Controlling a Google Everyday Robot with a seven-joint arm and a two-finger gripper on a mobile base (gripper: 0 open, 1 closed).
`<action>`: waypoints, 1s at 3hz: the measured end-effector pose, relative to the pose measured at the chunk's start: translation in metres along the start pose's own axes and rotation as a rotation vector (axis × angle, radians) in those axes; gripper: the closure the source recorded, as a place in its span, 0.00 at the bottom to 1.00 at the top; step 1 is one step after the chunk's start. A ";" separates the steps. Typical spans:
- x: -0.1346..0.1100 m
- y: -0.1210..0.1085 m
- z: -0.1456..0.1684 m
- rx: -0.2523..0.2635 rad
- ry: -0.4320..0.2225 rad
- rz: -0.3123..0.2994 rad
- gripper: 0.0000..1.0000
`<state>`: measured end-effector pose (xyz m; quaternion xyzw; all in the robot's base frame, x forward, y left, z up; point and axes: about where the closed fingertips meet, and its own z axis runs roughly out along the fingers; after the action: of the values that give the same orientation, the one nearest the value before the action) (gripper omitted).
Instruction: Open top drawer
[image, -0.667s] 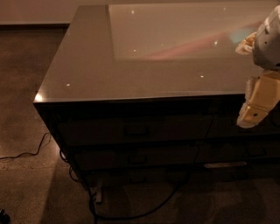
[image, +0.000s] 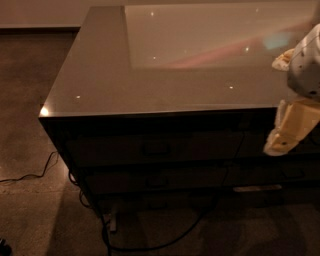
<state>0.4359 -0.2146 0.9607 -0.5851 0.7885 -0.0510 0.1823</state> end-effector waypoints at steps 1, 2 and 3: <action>0.006 0.023 0.048 -0.010 0.005 0.018 0.00; 0.006 0.022 0.048 -0.010 0.005 0.018 0.00; 0.005 0.025 0.053 -0.017 -0.002 0.031 0.00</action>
Offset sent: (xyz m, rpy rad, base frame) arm -0.0029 0.0060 -0.0347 0.0073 0.0022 -0.0148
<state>0.4308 -0.2043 0.9029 -0.5744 0.7977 -0.0409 0.1792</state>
